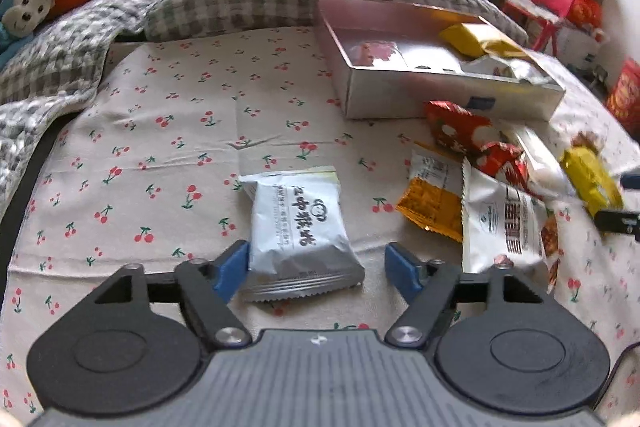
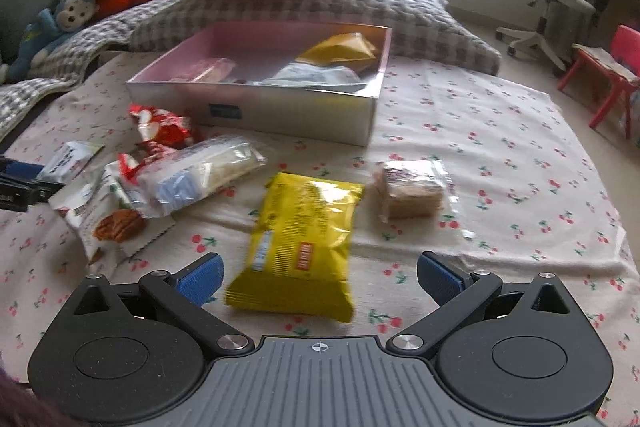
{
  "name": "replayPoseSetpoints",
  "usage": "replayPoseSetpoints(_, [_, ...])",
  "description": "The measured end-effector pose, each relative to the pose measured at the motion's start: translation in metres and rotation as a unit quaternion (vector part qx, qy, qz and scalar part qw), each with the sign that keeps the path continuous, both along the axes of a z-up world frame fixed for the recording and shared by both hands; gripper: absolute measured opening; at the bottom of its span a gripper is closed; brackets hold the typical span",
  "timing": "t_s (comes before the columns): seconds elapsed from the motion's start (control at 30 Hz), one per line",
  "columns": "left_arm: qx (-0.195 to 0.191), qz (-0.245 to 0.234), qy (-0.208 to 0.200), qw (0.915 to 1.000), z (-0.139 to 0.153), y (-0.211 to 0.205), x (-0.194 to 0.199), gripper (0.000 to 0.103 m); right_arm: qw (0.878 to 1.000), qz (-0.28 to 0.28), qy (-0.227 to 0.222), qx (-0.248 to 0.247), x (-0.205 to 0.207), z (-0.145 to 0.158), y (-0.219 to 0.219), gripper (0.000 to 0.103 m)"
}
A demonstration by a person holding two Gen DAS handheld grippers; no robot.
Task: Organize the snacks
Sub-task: 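Grasp the white cake bag with the left tool while the right tool grasps the yellow biscuit pack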
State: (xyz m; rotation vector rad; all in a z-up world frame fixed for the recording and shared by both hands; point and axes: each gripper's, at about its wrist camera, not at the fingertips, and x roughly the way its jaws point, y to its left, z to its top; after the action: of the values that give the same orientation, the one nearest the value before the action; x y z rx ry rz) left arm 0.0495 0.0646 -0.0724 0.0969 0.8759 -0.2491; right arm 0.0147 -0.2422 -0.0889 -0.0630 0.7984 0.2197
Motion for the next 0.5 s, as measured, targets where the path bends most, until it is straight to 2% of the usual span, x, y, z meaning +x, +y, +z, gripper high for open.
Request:
replayPoseSetpoints(0.1, [0.006, 0.000, -0.008, 0.9999, -0.002, -0.005, -0.001, 0.081, 1.000, 0.015, -0.001, 0.002, 0.001, -0.002, 0.008, 0.103])
replayPoseSetpoints(0.27, [0.001, 0.015, -0.014, 0.9998, -0.004, -0.006, 0.000, 0.082, 1.000, 0.023, -0.003, -0.011, 0.003, -0.007, 0.018, 0.103])
replayPoseSetpoints(0.37, [-0.001, 0.019, -0.021, 0.9996, -0.004, -0.006, -0.001, 0.077, 1.000, 0.021, -0.010, -0.016, 0.004, -0.006, 0.019, 0.101])
replayPoseSetpoints(0.5, [-0.003, 0.023, -0.024, 0.9995, -0.002, -0.006, 0.000, 0.064, 1.000, 0.010, -0.008, -0.013, 0.007, -0.005, 0.016, 0.098])
